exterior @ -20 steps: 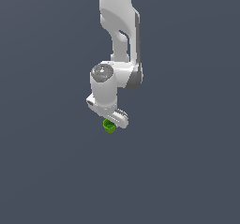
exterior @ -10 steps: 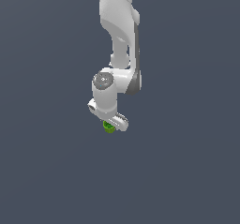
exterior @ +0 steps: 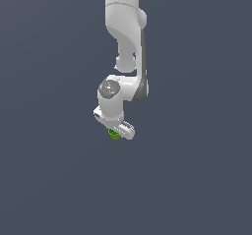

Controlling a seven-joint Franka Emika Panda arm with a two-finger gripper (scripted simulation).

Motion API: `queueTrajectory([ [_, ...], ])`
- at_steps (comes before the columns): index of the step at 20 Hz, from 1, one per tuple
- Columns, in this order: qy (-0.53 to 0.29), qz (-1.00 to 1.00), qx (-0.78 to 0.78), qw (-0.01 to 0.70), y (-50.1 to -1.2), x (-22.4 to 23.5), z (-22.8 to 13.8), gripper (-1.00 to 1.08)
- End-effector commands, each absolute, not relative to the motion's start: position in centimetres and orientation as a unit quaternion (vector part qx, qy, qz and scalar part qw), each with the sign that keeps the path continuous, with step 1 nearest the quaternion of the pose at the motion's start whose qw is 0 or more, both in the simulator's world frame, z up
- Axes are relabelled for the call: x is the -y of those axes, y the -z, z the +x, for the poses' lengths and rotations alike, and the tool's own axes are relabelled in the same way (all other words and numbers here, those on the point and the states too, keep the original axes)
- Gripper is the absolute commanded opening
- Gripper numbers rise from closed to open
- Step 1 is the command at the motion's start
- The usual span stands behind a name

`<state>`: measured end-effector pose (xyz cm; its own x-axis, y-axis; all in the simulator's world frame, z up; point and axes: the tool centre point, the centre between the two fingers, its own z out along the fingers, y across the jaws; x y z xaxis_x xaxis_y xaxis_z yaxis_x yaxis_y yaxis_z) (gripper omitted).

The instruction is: Pick up the object and move it to a goal position.

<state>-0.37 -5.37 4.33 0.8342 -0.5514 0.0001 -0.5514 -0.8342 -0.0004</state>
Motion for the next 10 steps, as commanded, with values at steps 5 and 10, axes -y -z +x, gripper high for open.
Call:
queueTrajectory([
  [5, 0.0, -0.958, -0.288, 0.0, -4.25, 5.41, -0.37, -1.0],
  [10, 0.0, -0.958, -0.288, 0.0, -4.63, 5.25, -0.28, -1.0],
])
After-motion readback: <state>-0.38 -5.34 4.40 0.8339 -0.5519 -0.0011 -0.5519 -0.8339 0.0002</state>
